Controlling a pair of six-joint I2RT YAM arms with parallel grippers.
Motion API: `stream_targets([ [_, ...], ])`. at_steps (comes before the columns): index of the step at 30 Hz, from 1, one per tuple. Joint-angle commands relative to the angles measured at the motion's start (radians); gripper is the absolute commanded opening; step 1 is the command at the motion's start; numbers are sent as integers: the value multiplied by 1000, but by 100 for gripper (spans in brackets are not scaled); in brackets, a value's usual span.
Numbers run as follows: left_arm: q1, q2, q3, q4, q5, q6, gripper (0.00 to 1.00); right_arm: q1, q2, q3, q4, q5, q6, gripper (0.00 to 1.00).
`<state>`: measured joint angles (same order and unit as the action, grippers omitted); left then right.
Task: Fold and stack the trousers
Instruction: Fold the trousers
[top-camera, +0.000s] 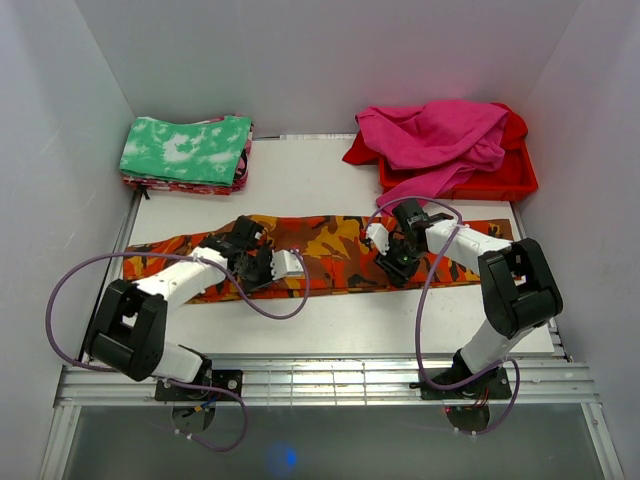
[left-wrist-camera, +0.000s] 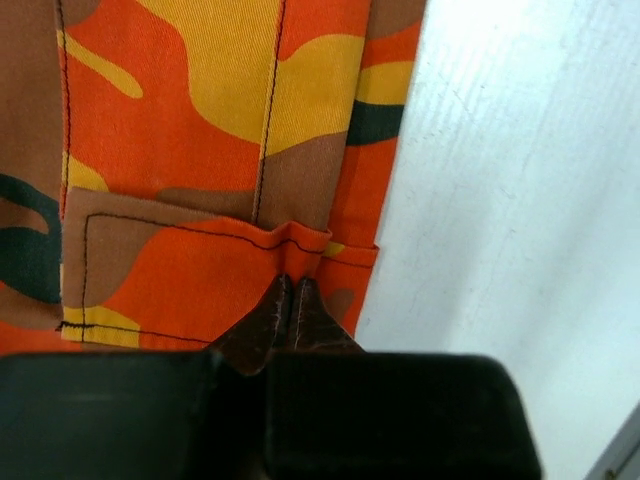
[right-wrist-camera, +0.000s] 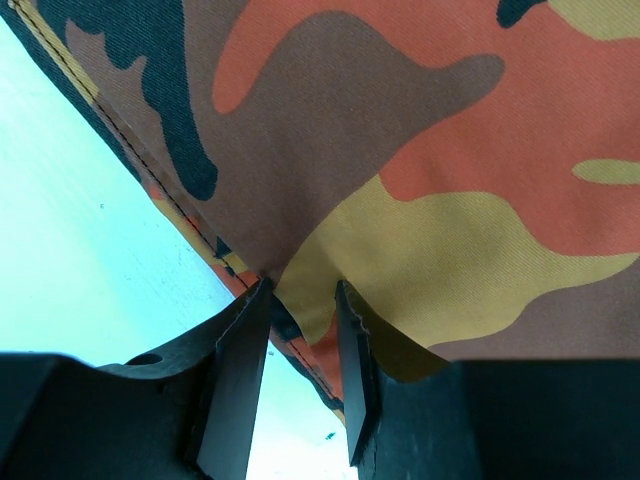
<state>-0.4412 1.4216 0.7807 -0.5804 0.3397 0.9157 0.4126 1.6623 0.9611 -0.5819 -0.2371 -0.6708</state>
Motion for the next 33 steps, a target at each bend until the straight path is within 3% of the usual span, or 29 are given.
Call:
stream_targets([
  [1,-1,-84,41,-130,33,9,0,-8,97,-55,47,64,-13,39],
  [10,-1,-130,69,-349,101,94,0,-9,113,-39,40,82,2,38],
  [13,-1,-66,29,-319,72,80,0,-9,111,-39,37,87,4,38],
  [21,15,112,-63,-47,-80,-15,1,-40,83,-79,16,131,-27,38],
  [23,25,111,-64,-35,-82,-29,9,-58,77,-111,11,143,-42,38],
  [27,30,-22,-40,-104,4,-40,41,-78,65,-169,13,186,-79,37],
  [31,42,-163,43,-159,51,-156,56,-92,39,-220,4,203,-102,36],
  [33,85,-185,78,-167,39,-214,59,-92,16,-245,-12,206,-115,33],
])
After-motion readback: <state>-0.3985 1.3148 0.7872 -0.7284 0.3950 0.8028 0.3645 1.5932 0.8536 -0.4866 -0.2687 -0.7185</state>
